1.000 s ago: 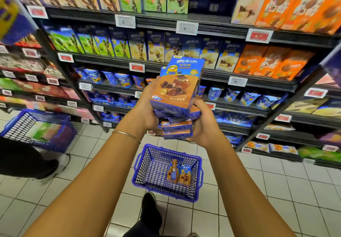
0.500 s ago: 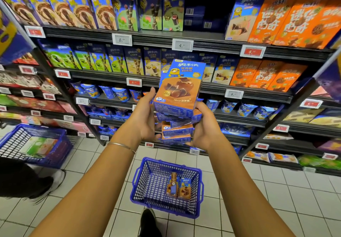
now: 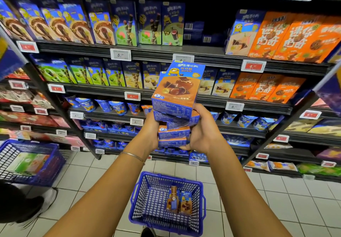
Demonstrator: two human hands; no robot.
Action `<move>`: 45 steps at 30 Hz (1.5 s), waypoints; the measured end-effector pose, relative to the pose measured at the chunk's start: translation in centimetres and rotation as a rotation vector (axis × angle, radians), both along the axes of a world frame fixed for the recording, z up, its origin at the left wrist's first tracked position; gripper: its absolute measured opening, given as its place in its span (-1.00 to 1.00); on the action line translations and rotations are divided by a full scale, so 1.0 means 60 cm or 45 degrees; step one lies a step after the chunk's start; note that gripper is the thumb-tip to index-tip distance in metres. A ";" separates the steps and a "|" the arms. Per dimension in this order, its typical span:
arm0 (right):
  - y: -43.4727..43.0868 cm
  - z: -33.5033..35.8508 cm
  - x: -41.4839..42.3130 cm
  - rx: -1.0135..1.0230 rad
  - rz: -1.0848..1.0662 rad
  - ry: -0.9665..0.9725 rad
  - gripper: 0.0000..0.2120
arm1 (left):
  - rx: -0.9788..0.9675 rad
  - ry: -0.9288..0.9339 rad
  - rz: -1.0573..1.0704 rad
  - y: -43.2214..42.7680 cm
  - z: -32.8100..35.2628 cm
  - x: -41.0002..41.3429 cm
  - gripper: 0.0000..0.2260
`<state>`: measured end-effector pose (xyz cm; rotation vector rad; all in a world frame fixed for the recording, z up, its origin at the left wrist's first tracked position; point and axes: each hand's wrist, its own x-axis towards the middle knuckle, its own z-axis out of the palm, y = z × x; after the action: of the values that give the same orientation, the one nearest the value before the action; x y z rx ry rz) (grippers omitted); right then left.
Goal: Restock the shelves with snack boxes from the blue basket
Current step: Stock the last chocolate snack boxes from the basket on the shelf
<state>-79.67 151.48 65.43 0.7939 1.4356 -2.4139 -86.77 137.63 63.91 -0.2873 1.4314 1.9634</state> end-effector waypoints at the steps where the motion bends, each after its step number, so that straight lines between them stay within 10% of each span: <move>1: -0.001 0.003 -0.006 -0.004 0.009 0.008 -0.55 | -0.038 0.024 0.017 0.003 0.003 -0.006 -0.64; 17: 0.015 0.136 -0.091 0.412 -0.301 0.278 -0.31 | -0.091 0.060 -0.067 0.015 0.047 -0.106 -0.64; 26: 0.054 0.205 -0.139 0.511 -0.164 0.484 -0.77 | -0.030 0.123 -0.089 0.059 0.078 -0.141 -0.64; 45: 0.233 0.320 -0.208 0.583 0.125 0.711 -0.68 | 0.292 0.161 0.051 0.199 0.163 -0.150 -0.42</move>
<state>-92.14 165.45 84.65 0.0954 2.2215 -2.3603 -95.75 149.59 73.70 -0.0894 1.2690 2.1886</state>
